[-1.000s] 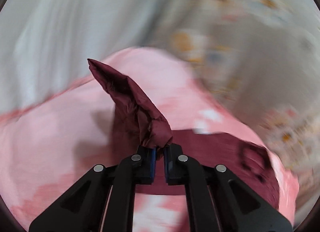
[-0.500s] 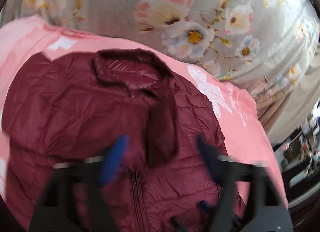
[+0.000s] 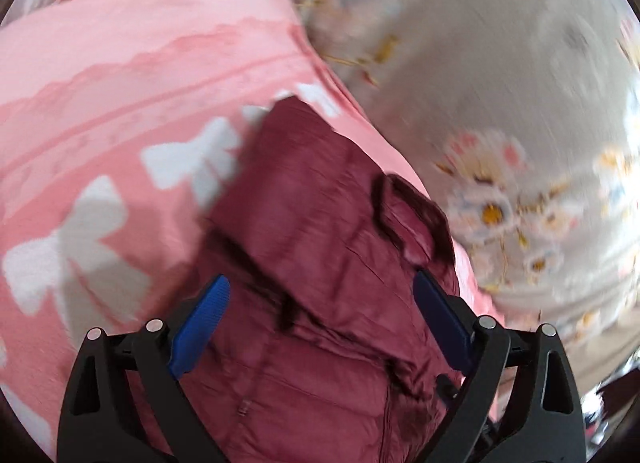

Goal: Fold large clothes

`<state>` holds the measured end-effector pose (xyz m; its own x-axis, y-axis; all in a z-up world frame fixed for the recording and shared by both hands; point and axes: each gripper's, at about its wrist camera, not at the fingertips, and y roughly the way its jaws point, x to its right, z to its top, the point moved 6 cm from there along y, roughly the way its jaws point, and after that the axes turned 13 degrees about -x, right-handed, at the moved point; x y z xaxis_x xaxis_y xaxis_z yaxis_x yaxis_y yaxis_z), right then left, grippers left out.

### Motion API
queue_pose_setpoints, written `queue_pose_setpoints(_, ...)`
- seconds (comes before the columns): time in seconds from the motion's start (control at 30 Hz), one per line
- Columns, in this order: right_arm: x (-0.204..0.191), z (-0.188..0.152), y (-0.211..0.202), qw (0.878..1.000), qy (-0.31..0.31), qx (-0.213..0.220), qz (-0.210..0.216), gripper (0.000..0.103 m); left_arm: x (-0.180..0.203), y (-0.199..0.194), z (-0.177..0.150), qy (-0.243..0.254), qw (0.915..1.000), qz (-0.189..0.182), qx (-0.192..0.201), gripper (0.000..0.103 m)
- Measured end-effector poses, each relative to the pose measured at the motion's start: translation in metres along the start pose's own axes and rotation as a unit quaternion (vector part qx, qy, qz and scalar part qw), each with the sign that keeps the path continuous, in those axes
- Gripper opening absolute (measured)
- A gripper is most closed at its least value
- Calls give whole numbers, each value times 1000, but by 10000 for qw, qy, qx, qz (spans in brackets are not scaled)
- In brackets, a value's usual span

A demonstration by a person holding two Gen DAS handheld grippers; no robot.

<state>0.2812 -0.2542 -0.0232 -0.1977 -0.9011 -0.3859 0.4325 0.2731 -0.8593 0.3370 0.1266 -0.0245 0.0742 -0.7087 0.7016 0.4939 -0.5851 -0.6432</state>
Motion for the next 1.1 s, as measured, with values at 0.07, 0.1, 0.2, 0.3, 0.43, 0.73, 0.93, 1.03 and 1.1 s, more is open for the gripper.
queue_pose_setpoints(0.07, -4, 1, 12, 9999, -47, -118, -10, 46, -9, -1, 4, -156, 9999, -58, -13, 89)
queue_pose_setpoints(0.1, -8, 2, 16, 9996, -159, -144, -161, 14, -11, -1, 5, -181, 9998, -77, -35, 87)
queue_pose_setpoints(0.2, -19, 15, -3, 9983, -428, 183, -352, 2, -9, 5, 10, -156, 9998, -69, -90, 86)
queue_pose_setpoints(0.3, -31, 40, -43, 9937, -690, 739, -483, 2, -3, 11, 14, -122, 9998, -94, -108, 86)
queue_pose_setpoints(0.43, -28, 79, -94, 9817, -833, 1427, -944, 2, 2, 21, 19, -307, 9986, -363, -229, 86)
queue_pose_setpoints(0.73, 37, 95, -73, 9838, -481, 1118, -1315, 2, 6, 71, 27, -338, 9974, 136, -618, 79)
queue_pose_setpoints(0.93, 54, 84, -46, 9870, -515, 864, -1256, 2, -20, 101, 43, -566, 9903, 1034, -735, 1)
queue_pose_setpoints(1.03, 56, 82, -40, 9878, -569, 819, -1197, 2, -23, 94, 46, -606, 9917, 963, -594, 2)
queue_pose_setpoints(1.1, 55, 83, -41, 9876, -613, 873, -1156, 2, -20, 85, 49, -557, 9944, 789, -430, 2)
